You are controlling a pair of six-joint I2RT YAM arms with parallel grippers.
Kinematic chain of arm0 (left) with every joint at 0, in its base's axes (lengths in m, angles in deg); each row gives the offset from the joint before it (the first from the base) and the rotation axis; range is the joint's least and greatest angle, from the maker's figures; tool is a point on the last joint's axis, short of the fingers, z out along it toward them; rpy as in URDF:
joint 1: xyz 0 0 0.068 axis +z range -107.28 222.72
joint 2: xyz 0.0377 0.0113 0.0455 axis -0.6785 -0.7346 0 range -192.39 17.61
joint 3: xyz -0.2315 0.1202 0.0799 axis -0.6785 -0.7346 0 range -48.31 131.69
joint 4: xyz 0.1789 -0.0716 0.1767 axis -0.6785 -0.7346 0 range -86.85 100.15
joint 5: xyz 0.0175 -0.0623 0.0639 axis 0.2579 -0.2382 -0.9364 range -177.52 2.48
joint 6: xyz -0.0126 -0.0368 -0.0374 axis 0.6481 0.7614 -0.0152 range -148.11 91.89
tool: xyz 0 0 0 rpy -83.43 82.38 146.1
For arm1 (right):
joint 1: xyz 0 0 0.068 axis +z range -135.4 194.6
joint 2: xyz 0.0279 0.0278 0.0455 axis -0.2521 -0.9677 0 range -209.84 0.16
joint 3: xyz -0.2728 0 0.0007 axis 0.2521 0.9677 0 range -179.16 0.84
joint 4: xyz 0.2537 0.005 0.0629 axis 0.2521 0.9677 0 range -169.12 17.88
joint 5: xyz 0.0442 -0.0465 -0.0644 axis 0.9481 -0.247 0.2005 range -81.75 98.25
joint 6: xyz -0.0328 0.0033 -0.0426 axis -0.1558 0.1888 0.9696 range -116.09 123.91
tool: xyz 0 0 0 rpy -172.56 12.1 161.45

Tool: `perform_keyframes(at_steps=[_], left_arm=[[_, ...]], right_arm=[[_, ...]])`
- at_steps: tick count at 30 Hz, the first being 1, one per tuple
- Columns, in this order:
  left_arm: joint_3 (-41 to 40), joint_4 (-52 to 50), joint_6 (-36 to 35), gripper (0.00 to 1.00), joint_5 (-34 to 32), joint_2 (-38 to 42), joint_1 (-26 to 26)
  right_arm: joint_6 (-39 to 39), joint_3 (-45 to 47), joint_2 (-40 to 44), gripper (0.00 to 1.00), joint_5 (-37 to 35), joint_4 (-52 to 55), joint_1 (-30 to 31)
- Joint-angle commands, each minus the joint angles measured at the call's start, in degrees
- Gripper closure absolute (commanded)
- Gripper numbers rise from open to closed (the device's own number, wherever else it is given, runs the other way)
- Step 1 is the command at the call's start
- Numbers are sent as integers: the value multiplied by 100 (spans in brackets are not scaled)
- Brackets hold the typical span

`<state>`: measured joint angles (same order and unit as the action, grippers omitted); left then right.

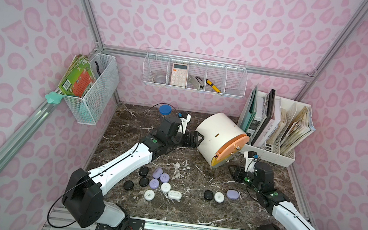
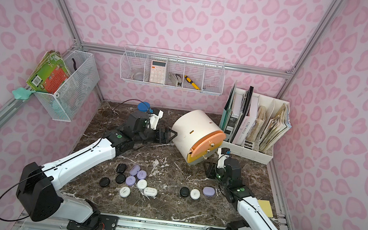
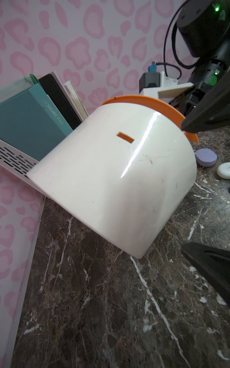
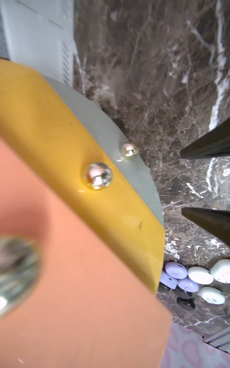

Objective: Put the bluetooth earphones in the drawer according to color
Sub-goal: Adjust the storage box at the center of the board.

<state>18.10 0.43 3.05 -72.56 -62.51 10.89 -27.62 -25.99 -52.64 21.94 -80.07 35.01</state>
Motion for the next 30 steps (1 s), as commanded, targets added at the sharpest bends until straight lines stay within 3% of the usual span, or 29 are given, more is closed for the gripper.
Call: perform_keyframes(at_steps=[1, 8, 14, 20, 23, 26, 30], left_arm=[[-178, -121, -15, 8, -279, 238, -4], [-612, -171, 64, 8, -456, 608, -3], [-854, -111, 134, 8, -524, 732, -1], [-861, -185, 196, 8, -555, 769, -5], [-843, -222, 260, 8, -530, 808, -6], [-911, -146, 429, 8, -464, 902, -7], [-1356, 392, 952, 8, -300, 1088, -2]], right_arm=[[364, -401, -4, 59, 79, 426, -123], [486, -970, -620, 60, 1085, -179, -185], [483, -1282, -935, 57, 1199, -269, -65], [477, -1357, -399, 57, 191, 634, -62], [512, -1501, 18, 56, 60, 1044, -202], [587, -1847, 73, 54, 368, 1341, -543], [558, -2360, -353, 51, 1433, 1214, -1228]])
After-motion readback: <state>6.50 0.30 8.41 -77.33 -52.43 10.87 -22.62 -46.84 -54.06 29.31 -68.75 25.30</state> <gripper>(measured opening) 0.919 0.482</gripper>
